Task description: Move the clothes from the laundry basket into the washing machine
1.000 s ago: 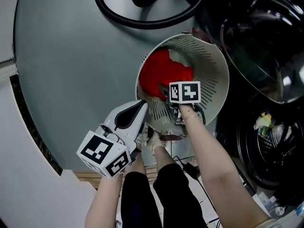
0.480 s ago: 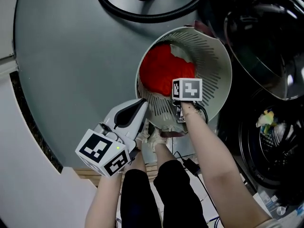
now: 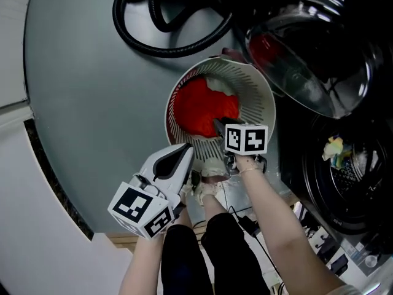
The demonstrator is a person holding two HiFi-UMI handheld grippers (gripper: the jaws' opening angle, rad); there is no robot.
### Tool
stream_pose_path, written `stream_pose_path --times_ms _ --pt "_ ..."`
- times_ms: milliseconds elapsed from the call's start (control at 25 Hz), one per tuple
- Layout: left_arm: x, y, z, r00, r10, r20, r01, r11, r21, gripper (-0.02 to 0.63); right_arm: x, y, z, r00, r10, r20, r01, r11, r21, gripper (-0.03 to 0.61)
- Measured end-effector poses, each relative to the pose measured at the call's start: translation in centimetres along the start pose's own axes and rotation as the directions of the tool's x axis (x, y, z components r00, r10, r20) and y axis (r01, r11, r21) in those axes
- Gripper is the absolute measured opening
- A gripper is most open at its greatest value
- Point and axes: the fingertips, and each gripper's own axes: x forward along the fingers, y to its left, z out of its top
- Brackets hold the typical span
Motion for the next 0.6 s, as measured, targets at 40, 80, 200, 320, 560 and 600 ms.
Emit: stream_pose_path --times_ms 40,80,200,320,560,600 --pt "0.1 0.1 0.1 1.0 0.0 0.005 0.0 1.0 0.012 0.0 1.1 -0.2 0.0 1.0 0.011 -0.019 -0.011 1.0 0.009 0.183" --pt "0.2 0.2 -0.1 1.0 0.0 0.007 -0.001 1.0 0.016 0.0 2.1 -0.3 -0.3 0.999 0.019 -0.044 -0.018 1.0 0.016 0.207" --pt "0.3 0.9 -1.6 1.0 0.004 -0.007 -0.004 1.0 0.006 0.0 5.0 -1.2 -1.4 0.993 -0.014 -0.12 0.01 1.0 -0.029 0.277" --pt "0.2 1.8 -3.4 1.0 0.013 -0.022 -0.013 1.0 -0.015 0.0 7.6 -2.4 -3.2 0.977 -0.049 -0.206 0.033 0.996 -0.08 0.323" --pt "0.1 3.5 -4.9 0.999 0.026 -0.02 -0.027 0.999 -0.038 0.0 10.5 -5.4 -4.5 0.959 -0.162 -0.231 0.148 0.986 -0.077 0.248" --pt "0.1 3.7 -5.1 0.999 0.026 -0.021 -0.027 0.999 -0.039 0.0 10.7 -5.6 -4.6 0.961 -0.166 -0.224 0.155 0.986 -0.063 0.239"
